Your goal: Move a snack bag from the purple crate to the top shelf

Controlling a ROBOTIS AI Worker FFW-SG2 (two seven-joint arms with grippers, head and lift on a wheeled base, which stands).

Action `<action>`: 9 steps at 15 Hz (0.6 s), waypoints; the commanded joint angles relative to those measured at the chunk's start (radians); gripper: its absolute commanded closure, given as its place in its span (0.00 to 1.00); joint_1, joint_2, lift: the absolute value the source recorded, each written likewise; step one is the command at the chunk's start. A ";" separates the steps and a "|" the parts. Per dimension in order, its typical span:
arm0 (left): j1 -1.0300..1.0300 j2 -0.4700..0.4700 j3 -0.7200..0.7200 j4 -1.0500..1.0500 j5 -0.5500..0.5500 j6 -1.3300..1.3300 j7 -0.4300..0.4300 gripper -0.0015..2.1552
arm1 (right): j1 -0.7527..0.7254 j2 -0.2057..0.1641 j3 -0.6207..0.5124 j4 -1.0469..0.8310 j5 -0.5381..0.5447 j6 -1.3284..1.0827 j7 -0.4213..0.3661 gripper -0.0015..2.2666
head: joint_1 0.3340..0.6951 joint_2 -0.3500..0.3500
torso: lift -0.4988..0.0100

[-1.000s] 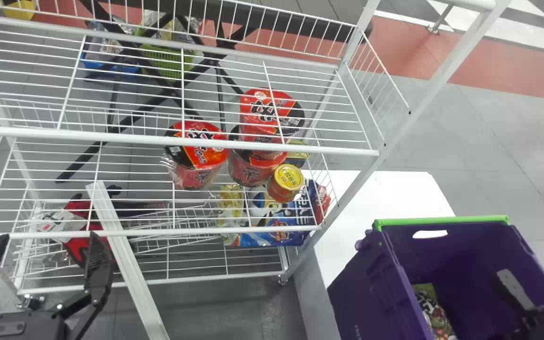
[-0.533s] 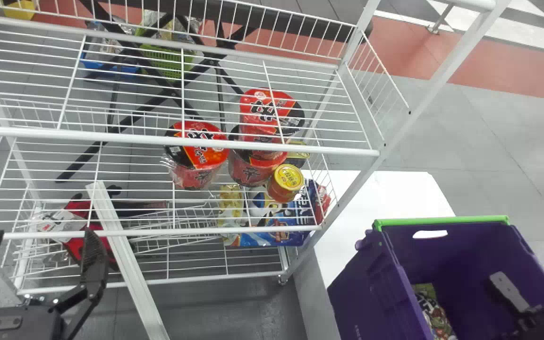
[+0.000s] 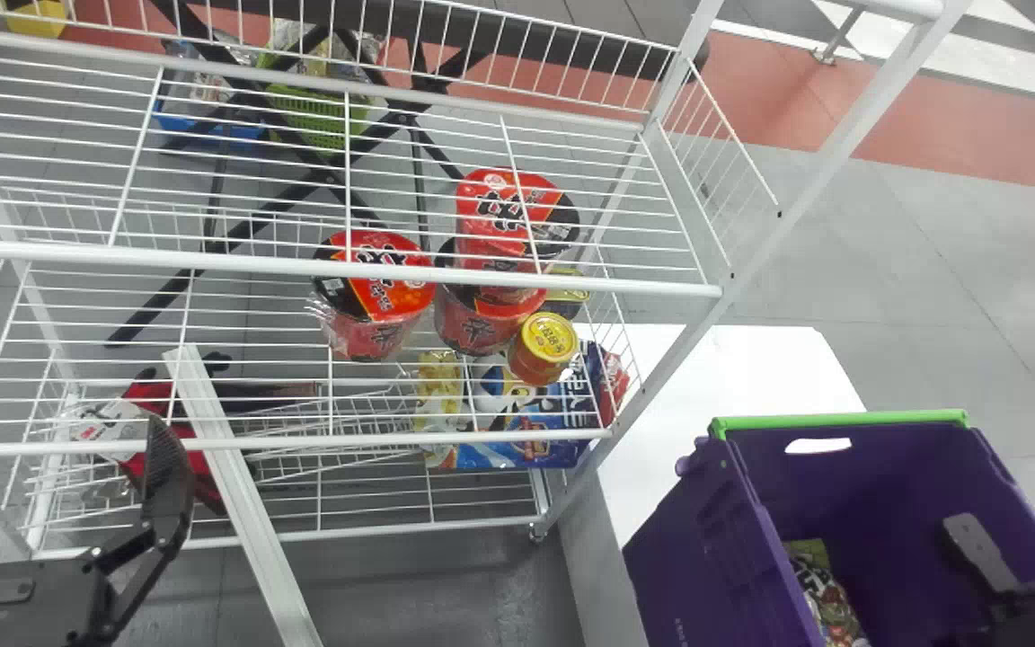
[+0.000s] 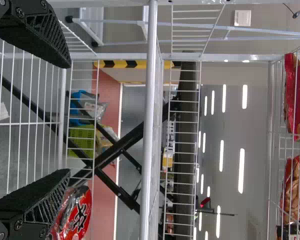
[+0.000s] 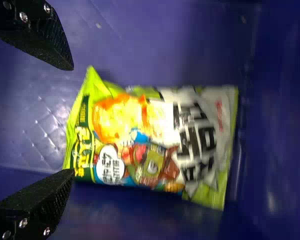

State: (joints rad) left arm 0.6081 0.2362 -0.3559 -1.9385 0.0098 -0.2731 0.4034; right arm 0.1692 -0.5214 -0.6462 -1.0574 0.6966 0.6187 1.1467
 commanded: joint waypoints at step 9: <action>-0.016 0.000 0.014 0.033 0.024 -0.047 -0.006 0.03 | 0.000 0.072 -0.004 0.014 -0.124 0.003 -0.295 0.08 | 1.00 0.00 | 0.09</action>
State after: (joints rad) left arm 0.5966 0.2362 -0.3421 -1.9125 0.0311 -0.3196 0.3974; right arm 0.1687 -0.4570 -0.6501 -1.0445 0.5958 0.6479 0.8696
